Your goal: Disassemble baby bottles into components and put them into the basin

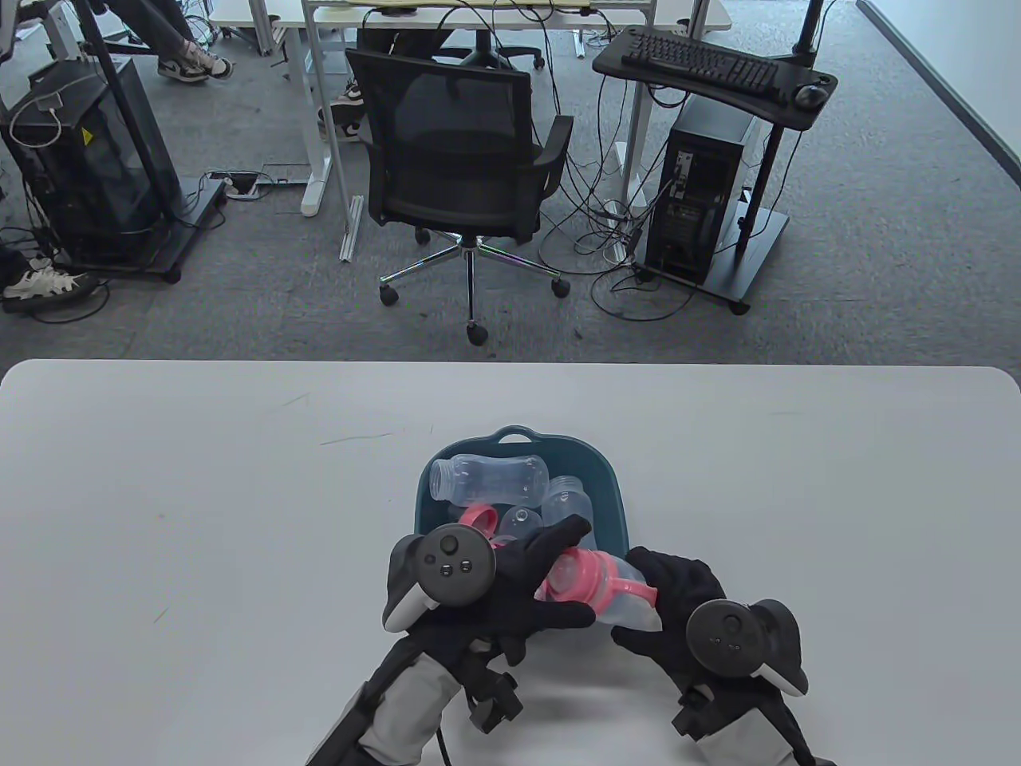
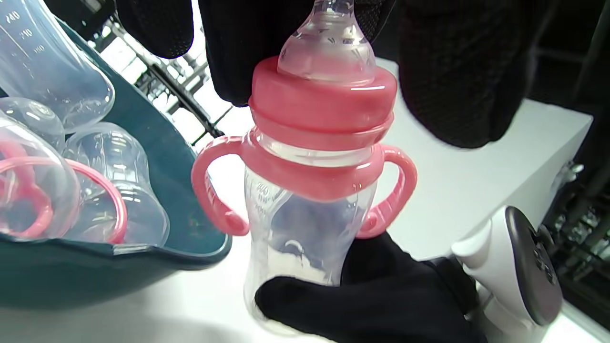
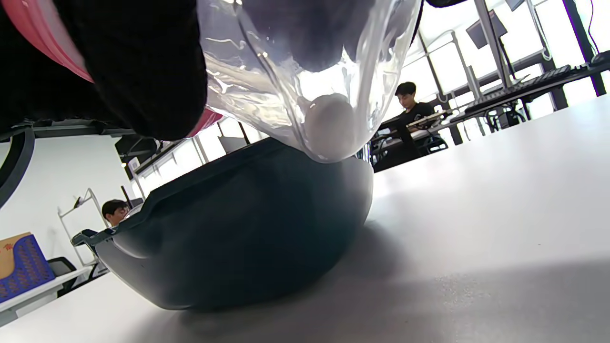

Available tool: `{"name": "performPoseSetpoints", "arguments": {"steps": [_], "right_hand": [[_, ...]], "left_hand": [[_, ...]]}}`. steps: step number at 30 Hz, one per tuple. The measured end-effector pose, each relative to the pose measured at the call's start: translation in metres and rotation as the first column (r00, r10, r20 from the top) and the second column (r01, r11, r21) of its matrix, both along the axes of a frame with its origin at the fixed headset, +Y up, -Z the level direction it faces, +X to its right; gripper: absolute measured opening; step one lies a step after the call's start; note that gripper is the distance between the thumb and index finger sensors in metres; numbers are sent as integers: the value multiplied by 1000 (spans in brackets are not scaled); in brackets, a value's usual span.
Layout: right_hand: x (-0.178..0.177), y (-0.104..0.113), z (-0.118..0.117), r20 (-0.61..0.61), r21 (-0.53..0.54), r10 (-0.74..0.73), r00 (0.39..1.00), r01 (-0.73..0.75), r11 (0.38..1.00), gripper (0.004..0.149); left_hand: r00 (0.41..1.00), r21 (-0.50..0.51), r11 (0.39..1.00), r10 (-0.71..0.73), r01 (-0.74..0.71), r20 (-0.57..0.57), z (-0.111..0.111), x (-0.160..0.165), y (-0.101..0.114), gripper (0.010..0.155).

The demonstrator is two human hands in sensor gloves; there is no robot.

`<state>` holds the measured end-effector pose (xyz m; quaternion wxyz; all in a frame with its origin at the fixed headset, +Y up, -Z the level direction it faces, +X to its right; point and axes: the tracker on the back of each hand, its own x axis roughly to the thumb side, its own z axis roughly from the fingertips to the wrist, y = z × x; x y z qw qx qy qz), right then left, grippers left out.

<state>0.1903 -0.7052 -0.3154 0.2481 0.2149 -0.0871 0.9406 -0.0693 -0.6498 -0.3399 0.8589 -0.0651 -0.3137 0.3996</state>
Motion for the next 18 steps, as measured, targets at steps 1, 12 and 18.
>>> {"name": "performPoseSetpoints", "arguments": {"steps": [1,12,18], "right_hand": [[0,1,1,1,5,7,1000,-7,1000,88],[-2,0,1,1,12,24,1000,-24,1000,88],[1,1,1,11,18,22,1000,-22,1000,88]], "left_hand": [[1000,9,1000,-15,15,4,1,1,1,92],[988,19,992,-124,126,-93,0,-4,4,81],[988,27,995,-91,95,-122,-1,-10,9,79]]}}
